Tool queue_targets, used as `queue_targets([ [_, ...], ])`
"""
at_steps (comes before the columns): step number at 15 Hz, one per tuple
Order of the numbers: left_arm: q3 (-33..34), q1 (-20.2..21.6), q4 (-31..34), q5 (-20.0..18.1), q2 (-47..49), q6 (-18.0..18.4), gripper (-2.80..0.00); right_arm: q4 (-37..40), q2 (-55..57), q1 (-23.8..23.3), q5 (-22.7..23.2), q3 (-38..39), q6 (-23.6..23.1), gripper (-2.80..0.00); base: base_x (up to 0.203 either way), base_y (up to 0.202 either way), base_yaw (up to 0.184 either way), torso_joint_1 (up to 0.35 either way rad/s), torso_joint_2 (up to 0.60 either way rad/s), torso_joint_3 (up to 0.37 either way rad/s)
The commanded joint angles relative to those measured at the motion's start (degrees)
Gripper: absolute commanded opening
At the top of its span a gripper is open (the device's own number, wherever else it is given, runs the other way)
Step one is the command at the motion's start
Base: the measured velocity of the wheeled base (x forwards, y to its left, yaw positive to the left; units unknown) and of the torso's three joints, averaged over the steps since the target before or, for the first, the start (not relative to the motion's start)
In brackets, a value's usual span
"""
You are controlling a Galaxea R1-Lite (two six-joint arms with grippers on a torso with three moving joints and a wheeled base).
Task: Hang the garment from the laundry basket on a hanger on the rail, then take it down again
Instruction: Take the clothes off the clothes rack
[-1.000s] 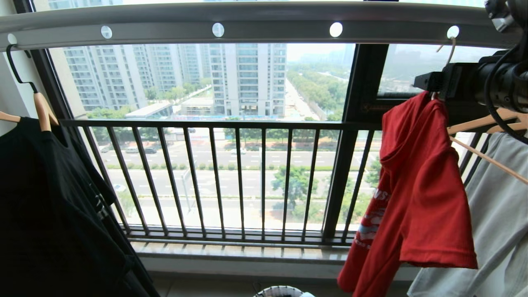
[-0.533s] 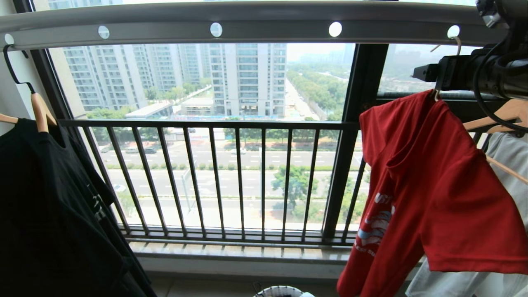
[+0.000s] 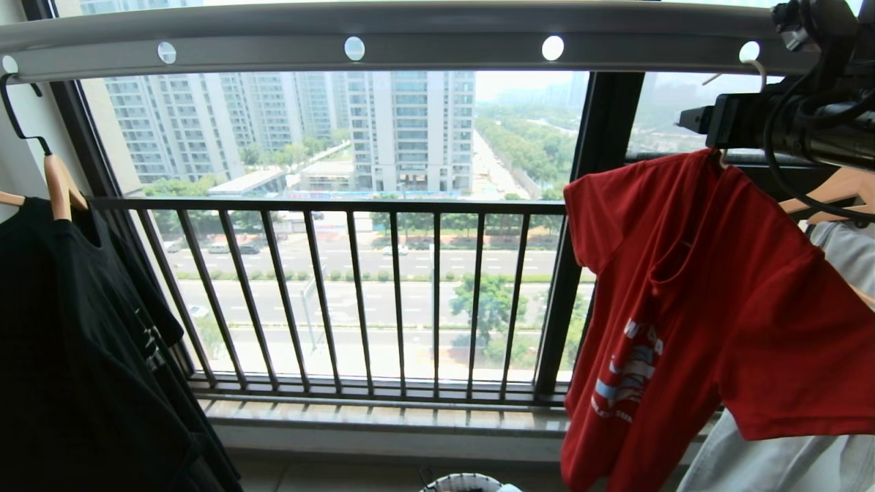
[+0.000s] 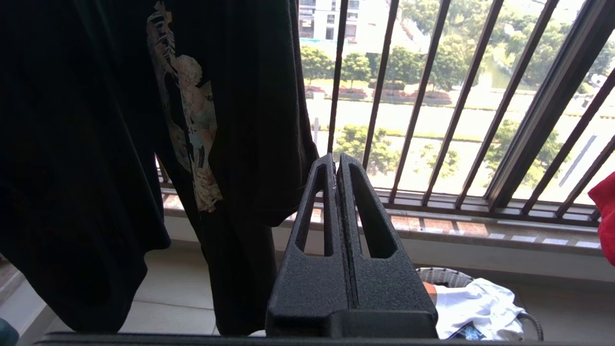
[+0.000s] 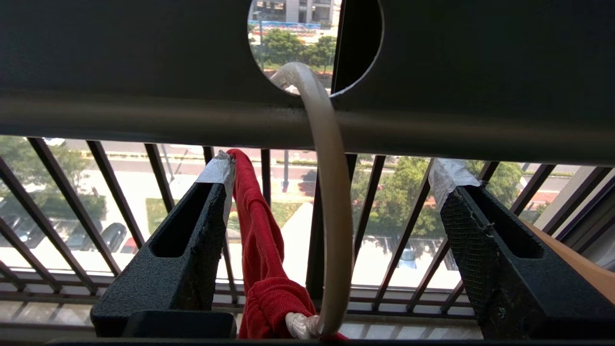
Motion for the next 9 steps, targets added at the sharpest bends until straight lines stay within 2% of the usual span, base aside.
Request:
queue_targets([
  [1, 0.00, 0.00, -0.04, 0.02, -0.02, 0.00, -2.80, 0.01, 0.20, -0.05, 0.04, -0.10, -0.05, -2.80, 0.000, 0.000, 0.000, 0.000, 0.00, 0.000],
  [9, 0.00, 0.00, -0.04, 0.02, 0.01, -0.02, -2.80, 0.01, -0.78, -0.05, -0.05, -0.02, -0.14, -2.80, 0.000, 0.000, 0.000, 0.000, 0.00, 0.000],
])
